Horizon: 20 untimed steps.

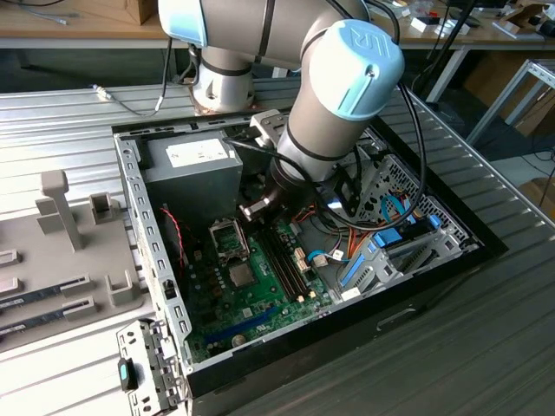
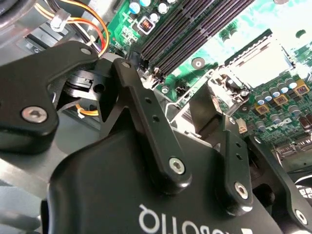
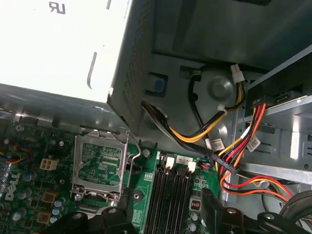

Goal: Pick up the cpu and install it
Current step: 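Close the cpu cover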

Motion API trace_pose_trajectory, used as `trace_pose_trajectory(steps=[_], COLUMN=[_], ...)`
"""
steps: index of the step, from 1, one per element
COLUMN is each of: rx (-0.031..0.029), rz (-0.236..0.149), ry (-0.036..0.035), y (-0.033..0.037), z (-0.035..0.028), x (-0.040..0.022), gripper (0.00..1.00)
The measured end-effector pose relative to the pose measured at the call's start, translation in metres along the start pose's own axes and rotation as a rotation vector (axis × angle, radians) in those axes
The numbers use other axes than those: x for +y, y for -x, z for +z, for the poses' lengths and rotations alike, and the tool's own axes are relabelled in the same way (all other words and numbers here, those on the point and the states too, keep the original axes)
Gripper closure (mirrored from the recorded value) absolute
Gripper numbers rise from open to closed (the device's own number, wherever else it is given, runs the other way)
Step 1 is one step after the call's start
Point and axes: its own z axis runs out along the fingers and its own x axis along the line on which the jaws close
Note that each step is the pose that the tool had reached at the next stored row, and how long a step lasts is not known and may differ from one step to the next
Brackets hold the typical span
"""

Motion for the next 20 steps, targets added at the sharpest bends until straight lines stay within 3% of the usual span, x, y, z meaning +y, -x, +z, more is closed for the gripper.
trace_pose_trajectory(steps=[4, 11, 15, 18, 20], rx=[-0.0043, -0.0055, -0.0061, -0.0071, -0.0082], rz=[0.027, 0.032, 0.033, 0.036, 0.042], ry=[-0.0011, -0.0003, 0.0004, 0.0015, 0.0013], y=[-0.0046, -0.0337, -0.0444, -0.0575, -0.0606], z=[0.0024, 0.0049, 0.0056, 0.0065, 0.0070], x=[0.0009, 0.0140, 0.0191, 0.0249, 0.0264], gripper=[0.34, 0.34, 0.34, 0.34, 0.34])
